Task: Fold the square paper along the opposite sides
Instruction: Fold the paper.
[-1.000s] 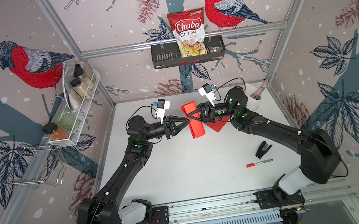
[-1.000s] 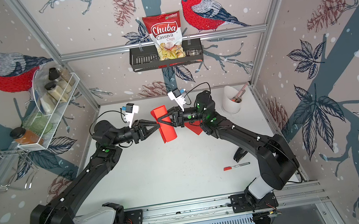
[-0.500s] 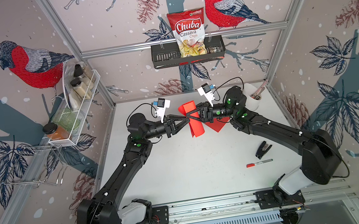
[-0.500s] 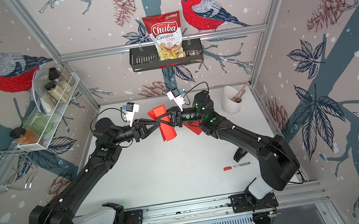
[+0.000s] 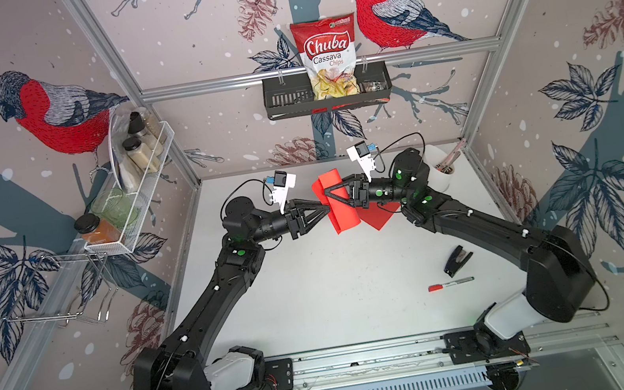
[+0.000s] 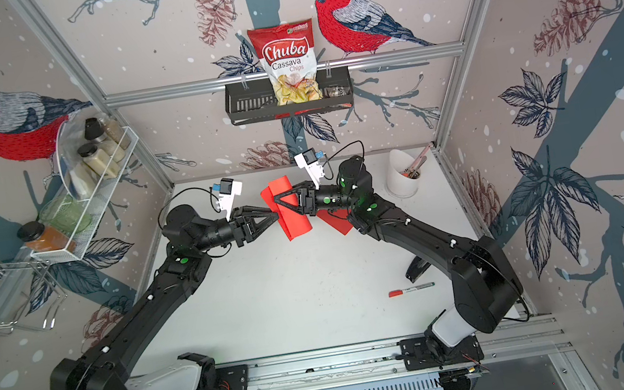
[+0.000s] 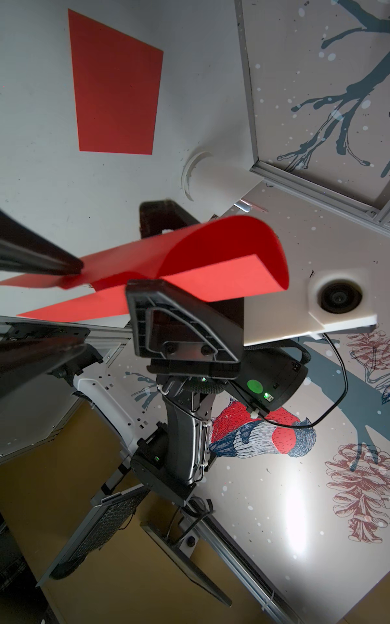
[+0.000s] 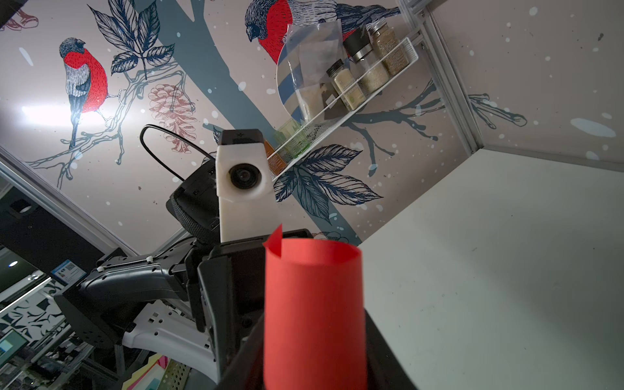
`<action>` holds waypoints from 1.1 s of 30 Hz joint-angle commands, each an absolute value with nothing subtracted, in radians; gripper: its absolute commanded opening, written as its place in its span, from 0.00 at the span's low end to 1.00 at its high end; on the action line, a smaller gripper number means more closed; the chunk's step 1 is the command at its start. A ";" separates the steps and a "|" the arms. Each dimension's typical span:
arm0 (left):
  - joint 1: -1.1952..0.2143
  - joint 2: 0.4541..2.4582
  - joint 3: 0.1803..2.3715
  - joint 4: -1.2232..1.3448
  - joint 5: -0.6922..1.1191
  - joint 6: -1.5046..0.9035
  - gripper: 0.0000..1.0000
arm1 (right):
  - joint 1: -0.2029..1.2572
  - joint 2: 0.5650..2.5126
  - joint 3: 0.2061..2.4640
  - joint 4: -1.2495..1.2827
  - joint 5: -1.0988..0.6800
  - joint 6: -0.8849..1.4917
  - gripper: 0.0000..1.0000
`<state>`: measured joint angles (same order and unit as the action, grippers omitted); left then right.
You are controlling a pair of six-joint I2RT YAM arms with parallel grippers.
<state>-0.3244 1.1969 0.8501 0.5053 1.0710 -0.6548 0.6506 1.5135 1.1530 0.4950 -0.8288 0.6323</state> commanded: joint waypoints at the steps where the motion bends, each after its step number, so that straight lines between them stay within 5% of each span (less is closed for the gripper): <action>1: -0.328 1.202 0.862 0.537 1.065 -0.656 0.32 | 0.660 1.505 1.148 0.528 -0.802 0.649 0.38; 19: -0.328 1.204 0.854 0.589 1.076 -0.690 0.30 | 0.705 1.510 1.155 0.515 -0.753 0.644 0.43; 29: -0.329 1.202 0.853 0.590 1.088 -0.688 0.00 | 0.702 1.494 1.153 0.519 -0.748 0.658 0.47; 33: -0.328 1.200 0.857 0.577 1.089 -0.678 0.00 | 0.691 1.485 1.158 0.521 -0.765 0.666 0.51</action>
